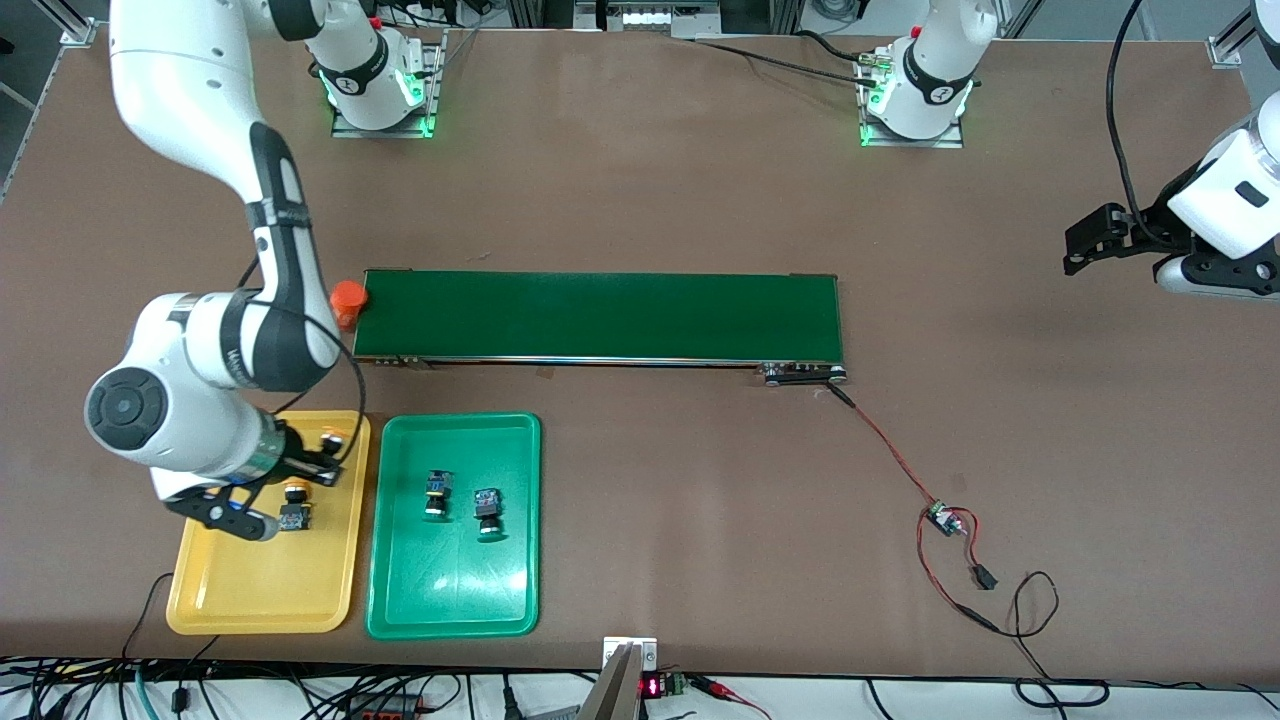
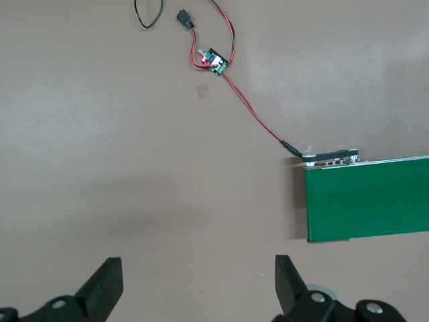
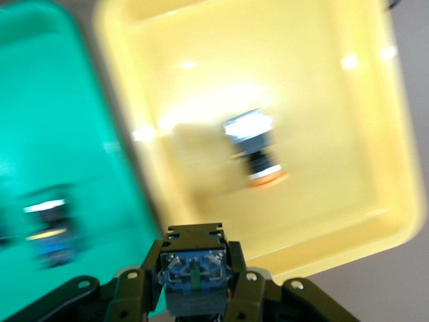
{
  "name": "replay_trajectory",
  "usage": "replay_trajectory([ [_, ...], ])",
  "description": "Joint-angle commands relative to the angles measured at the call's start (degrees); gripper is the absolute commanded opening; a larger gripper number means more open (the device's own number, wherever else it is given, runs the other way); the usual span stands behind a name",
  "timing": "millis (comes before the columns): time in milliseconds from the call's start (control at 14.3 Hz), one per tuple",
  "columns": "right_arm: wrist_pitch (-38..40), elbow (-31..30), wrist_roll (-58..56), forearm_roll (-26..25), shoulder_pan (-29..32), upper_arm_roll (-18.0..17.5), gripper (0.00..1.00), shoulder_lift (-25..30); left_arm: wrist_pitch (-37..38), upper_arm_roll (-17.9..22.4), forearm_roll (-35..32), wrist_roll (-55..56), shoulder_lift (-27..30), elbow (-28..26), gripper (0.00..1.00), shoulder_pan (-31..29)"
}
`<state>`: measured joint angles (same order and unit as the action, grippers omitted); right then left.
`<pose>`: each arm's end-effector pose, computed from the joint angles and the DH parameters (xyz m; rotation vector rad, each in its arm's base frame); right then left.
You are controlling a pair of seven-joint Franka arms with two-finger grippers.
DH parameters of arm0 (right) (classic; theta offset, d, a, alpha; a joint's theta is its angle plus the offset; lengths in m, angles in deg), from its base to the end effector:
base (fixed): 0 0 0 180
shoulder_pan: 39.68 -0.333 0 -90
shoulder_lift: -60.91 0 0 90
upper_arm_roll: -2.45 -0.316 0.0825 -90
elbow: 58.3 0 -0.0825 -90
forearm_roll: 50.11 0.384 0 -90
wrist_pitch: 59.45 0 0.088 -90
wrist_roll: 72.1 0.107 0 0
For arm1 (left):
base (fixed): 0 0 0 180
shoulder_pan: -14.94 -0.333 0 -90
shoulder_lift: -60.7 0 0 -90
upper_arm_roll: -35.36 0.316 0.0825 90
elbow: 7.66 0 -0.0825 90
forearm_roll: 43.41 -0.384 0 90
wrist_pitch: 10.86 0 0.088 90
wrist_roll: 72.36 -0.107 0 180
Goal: Sort buttons by color to trays
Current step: 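Carry the second yellow button with the right gripper to the yellow tray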
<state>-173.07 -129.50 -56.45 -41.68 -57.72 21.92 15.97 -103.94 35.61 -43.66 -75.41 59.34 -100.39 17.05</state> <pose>0.7449 0.0567 0.3134 3.0120 -0.4011 0.0158 0.5647 -0.0179 0.5933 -3.1343 0.1348 0.0277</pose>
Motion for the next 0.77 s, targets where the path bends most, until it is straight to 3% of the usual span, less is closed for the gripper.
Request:
replay_trajectory([
  [0, 0.1, -0.3, -8.6, -2.5, 6.0, -1.1, 0.03, -0.8, 1.1, -0.1, -0.6, 0.3, -0.8, 1.7, 1.0, 0.2],
  [418, -10.9, -0.3, -17.1, -2.0, 14.9, -1.4, 0.02, -6.7, 1.1, -0.1, -0.6, 0.3, -0.8, 1.7, 1.0, 0.2],
  [697, -14.7, -0.3, -17.4, -2.0, 15.0, -3.7, 0.02, -8.3, 1.1, -0.1, -0.6, 0.3, -0.8, 1.7, 1.0, 0.2],
])
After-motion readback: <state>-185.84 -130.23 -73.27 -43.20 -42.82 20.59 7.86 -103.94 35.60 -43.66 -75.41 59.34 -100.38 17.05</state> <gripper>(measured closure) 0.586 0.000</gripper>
